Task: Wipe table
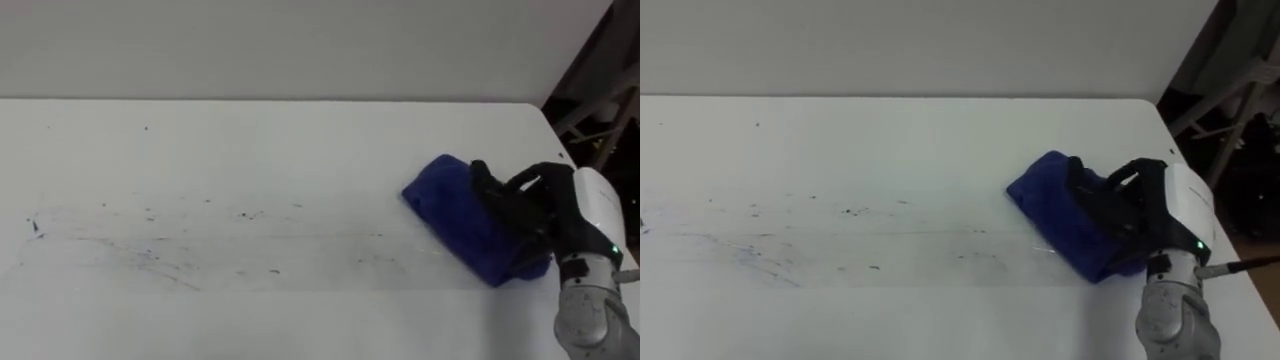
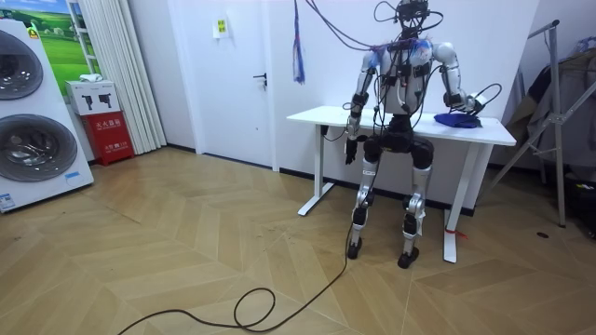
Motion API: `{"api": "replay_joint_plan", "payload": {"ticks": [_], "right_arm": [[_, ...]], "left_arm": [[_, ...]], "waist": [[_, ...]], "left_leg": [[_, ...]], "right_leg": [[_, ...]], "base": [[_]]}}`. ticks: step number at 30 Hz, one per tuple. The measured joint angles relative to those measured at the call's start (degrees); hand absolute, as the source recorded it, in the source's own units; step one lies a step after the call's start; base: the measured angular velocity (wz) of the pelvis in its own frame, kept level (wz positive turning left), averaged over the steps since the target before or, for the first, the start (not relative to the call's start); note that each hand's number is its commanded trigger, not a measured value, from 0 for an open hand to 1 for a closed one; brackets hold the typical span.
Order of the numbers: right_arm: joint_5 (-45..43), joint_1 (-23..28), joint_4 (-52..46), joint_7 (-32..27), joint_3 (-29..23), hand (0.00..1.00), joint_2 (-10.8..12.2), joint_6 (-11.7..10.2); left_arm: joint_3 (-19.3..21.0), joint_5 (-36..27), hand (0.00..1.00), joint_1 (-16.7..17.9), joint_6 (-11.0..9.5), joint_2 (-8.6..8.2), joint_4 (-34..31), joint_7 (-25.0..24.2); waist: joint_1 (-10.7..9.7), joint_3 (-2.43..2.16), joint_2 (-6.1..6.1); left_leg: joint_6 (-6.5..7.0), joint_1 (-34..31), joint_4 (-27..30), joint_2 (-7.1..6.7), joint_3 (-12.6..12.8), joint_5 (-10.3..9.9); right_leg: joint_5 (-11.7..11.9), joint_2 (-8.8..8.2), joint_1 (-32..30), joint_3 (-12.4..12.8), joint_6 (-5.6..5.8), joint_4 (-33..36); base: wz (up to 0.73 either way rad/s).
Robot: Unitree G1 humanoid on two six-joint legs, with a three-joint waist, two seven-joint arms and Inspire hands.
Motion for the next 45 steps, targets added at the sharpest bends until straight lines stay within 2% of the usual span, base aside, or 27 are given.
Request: {"api": "replay_joint_plan", "payload": {"ticks": [2, 3, 5, 6, 7, 9, 11, 13, 16, 20, 23, 26, 28, 32, 34, 37, 40, 43, 45], "right_arm": [[1.1, 0.0, 2.2, -0.6, -3.0, 0.00, -0.1, 0.2], [3.6, -0.1, 4.2, -1.3, -4.9, 0.00, -0.5, 0.1], [6.6, -0.1, 8.3, -2.2, -8.6, 0.00, -1.5, 0.1], [8.6, -0.1, 11.2, -2.5, -11.3, 0.00, -2.6, 0.1], [11.4, 0.0, 14.2, -3.4, -13.5, 0.00, -3.7, 0.1], [15.5, 0.2, 18.1, -4.7, -17.2, 0.00, -4.4, 0.0], [20.1, 0.6, 23.5, -5.9, -20.3, 0.00, -5.4, -0.1], [25.0, 2.3, 30.5, -6.1, -23.7, 0.00, -5.8, 0.4], [29.9, 3.5, 38.9, -6.0, -24.8, 0.00, -5.8, 0.8], [34.2, 4.0, 49.8, -4.2, -25.7, 0.00, -5.8, 2.4], [37.5, 5.9, 52.7, -3.0, -25.7, 0.00, -5.7, 4.0], [39.2, 6.2, 56.0, -2.5, -25.1, 0.00, -5.0, 5.2], [39.5, 7.5, 57.0, -1.3, -23.8, 0.00, -3.6, 5.9], [39.2, 8.3, 59.1, 1.7, -21.8, 0.00, -1.7, 7.1], [35.3, 8.0, 58.7, 3.8, -16.0, 0.00, -0.2, 8.4], [28.5, 6.8, 58.3, 6.1, -10.1, 0.00, 1.4, 8.6], [22.6, 4.1, 57.2, 7.4, -4.2, 0.00, 2.0, 8.7], [16.7, 2.3, 54.1, 7.8, 0.3, 0.00, 2.3, 8.7], [13.1, 0.8, 53.0, 7.9, 3.0, 0.00, 2.7, 8.6]], "left_arm": [[1.1, 0.0, 0.00, 0.7, 0.0, 0.44, 0.0, 0.0], [2.4, 0.0, 0.00, 1.5, 0.1, 0.46, 0.0, 0.0], [4.6, 0.0, 0.00, 2.2, 0.1, 0.48, 0.2, -0.1], [6.2, 0.0, 0.00, 3.3, 0.0, 0.68, 0.3, -0.1], [7.4, 0.1, 0.00, 4.3, 0.0, 1.35, 0.4, -0.1], [9.2, 0.1, 0.00, 5.6, 0.0, 2.38, 0.4, 0.1], [10.7, 0.2, 0.00, 6.8, 0.1, 2.46, 0.5, 0.4], [11.7, 1.8, 0.00, 8.1, 0.2, 2.38, 0.5, 0.3], [12.3, 3.5, 0.00, 8.6, 1.4, 2.44, 0.5, 0.3], [12.1, 3.5, 0.00, 8.5, 1.9, 2.50, 0.7, 0.1], [12.1, 3.5, 0.00, 8.0, 2.6, 2.50, 0.7, 0.0], [11.9, 3.5, 0.00, 7.5, 3.6, 2.46, 0.7, 0.1], [10.9, 3.5, 0.00, 7.0, 4.1, 2.45, 1.1, 0.1], [9.4, 3.5, 0.00, 7.0, 4.2, 2.16, 2.6, 0.1], [8.1, 3.6, 0.00, 6.5, 4.3, 2.21, 2.6, 0.1], [5.5, 3.5, 0.00, 5.6, 4.1, 1.75, 3.0, 0.3], [1.5, 3.4, 0.00, 4.5, 4.1, 0.97, 4.2, 0.6], [0.3, 4.4, 0.00, 3.4, 4.2, -0.30, 5.4, 1.6], [-0.7, 5.7, 0.00, 3.2, 4.2, -0.96, 5.4, 2.2]], "waist": [[-0.6, 0.09, -0.13], [-1.5, 0.08, -0.23], [-2.0, 0.06, -0.47], [-2.5, 0.26, -0.95], [-3.1, 0.20, -1.16], [-4.4, 0.15, -1.69], [-5.0, 0.11, -1.74], [-4.9, -0.17, -2.03], [-6.0, -0.35, -2.25], [-6.5, -0.21, -2.51], [-6.2, -0.09, -1.64], [-6.2, -0.03, -1.27], [-6.2, -0.09, -0.99], [-5.9, -0.32, -0.23], [-5.6, -0.25, 0.03], [-4.7, -0.20, 0.55], [-3.7, -0.05, 1.86], [-2.1, 0.16, 2.96], [-1.0, 0.30, 3.23]], "left_leg": [[0.00, -0.1, 0.0, 0.00, 0.0, 0.0], [0.00, -0.1, 0.0, 0.01, 0.0, 0.0], [0.00, -0.1, -0.1, 0.02, 0.0, 0.0], [0.00, -0.1, -0.1, 0.03, 0.0, 0.0], [0.00, -0.1, 0.0, 0.06, 0.1, 0.0], [-0.03, -0.2, -0.1, 0.15, 0.2, -0.1], [0.03, -0.1, -0.1, 0.25, 0.2, -0.5], [0.12, 0.1, -0.1, 0.28, 0.7, -0.8], [0.13, 0.0, -0.1, 0.29, 0.7, -0.8], [0.13, 0.2, -0.1, 0.30, 0.7, -0.8], [0.10, 0.9, -0.3, 0.39, 1.5, -1.1], [0.13, 1.0, -0.2, 0.47, 1.8, -1.2], [0.13, 1.0, -0.2, 0.58, 1.7, -1.5], [0.16, 1.9, -0.1, 0.61, 1.8, -1.8], [0.17, 1.9, -0.1, 0.59, 1.8, -1.9], [0.24, 2.1, -0.1, 0.56, 1.8, -2.0], [0.25, 2.9, -0.3, 0.60, 2.0, -2.2], [0.25, 2.7, -0.3, 0.61, 1.9, -2.3], [0.23, 2.6, -0.3, 0.64, 1.9, -2.3]], "right_leg": [[-0.1, 0.00, -0.1, 0.0, 0.03, 0.0], [-0.1, 0.00, -0.1, -0.1, 0.04, 0.1], [-0.1, 0.00, -0.1, -0.1, 0.03, 0.1], [-0.1, 0.00, -0.1, -0.1, 0.01, 0.2], [-0.2, 0.01, -0.1, -0.1, -0.03, 0.2], [-0.3, 0.07, -0.1, -0.1, -0.04, 0.1], [-0.3, 0.19, -0.1, -0.1, 0.00, 0.1], [-0.3, 0.27, -0.1, 0.2, 0.04, 0.2], [-0.3, 0.27, -0.1, 0.3, 0.06, 0.2], [-0.4, 0.30, 0.0, 0.4, 0.07, 0.2], [-0.4, 0.58, 0.0, 1.3, 0.09, 0.3], [-0.3, 0.64, 0.1, 1.5, 0.11, 0.1], [-0.2, 0.74, 0.5, 1.4, 0.12, -0.3], [-0.3, 0.84, 1.3, 1.4, 0.24, -0.5], [-0.3, 0.83, 1.2, 1.4, 0.27, -0.4], [-0.3, 0.83, 1.5, 1.3, 0.32, -0.7], [-0.3, 0.93, 2.3, 1.5, 0.37, -0.9], [-0.3, 0.93, 2.2, 1.3, 0.39, -0.9], [-0.3, 0.96, 2.0, 1.3, 0.40, -0.9]], "base": [[0.02], [0.00], [0.00], [0.00], [0.00], [0.00], [0.00], [-0.06], [-0.02], [-0.02], [-0.14], [-0.05], [0.00], [0.00], [-0.02], [0.00], [-0.02], [0.00], [0.00]]}}
